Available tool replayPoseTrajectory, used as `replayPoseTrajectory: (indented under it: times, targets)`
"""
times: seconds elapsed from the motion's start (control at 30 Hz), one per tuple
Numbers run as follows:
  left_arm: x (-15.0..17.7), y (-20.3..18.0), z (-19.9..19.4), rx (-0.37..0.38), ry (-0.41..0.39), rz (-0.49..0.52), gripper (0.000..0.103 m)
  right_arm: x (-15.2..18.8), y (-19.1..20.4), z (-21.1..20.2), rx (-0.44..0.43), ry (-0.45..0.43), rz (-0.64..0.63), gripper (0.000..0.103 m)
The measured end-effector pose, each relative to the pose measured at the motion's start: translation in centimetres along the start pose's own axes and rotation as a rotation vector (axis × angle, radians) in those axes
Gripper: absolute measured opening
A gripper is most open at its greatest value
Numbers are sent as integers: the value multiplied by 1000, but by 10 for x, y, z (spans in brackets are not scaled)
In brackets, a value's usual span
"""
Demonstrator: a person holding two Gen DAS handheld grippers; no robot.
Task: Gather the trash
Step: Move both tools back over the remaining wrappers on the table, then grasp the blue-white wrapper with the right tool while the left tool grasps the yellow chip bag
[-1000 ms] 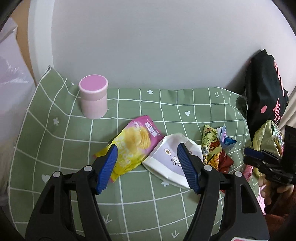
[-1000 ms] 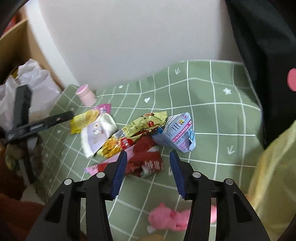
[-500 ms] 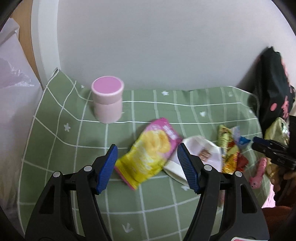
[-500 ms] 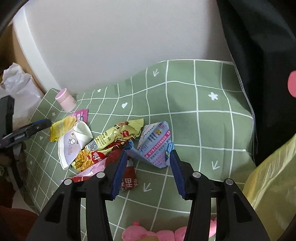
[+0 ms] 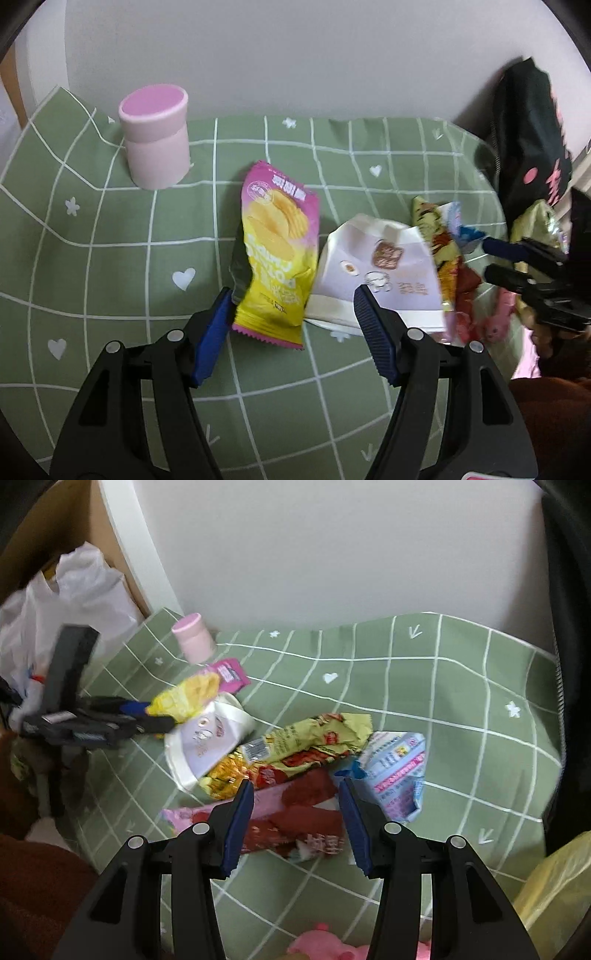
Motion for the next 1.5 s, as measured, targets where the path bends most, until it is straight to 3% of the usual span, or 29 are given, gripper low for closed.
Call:
replayPoseTrajectory:
  times: [0.13, 0.27, 0.5, 0.77, 0.93, 1.13, 1.27, 1.5]
  targets:
    - [-6, 7, -18, 7, -56, -32, 63, 1, -31, -12, 41, -39, 110, 45]
    - [-13, 21, -22, 21, -75, -101, 63, 5, -57, 2, 44, -12, 212, 45]
    - [-12, 21, -12, 29, -37, -124, 66, 4, -55, 47, 71, 91, 178, 45]
    - [-15, 30, -15, 11, -60, -150, 66, -7, -61, 36, 36, 10, 220, 45]
    - [-17, 32, -13, 31, -61, -172, 66, -7, -72, 38, -2, 0, 282, 26]
    - [-14, 25, -7, 41, -45, -142, 66, -13, -60, 19, 12, -47, 229, 22]
    - [-17, 22, -8, 44, -46, -132, 66, -16, -44, 11, 32, -57, 128, 33]
    - [-16, 22, -8, 35, -48, -132, 66, -15, -35, 33, 15, 0, 87, 35]
Point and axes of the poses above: each gripper's, at about its wrist camera, not at the fingertips, and z roughly the way its jaws point, y to its left, x to its underside, the point moved 3 cm from there along z, roughly the way its jaws point, and after that the axes turned 3 degrees about y, right-handed, at the moved point
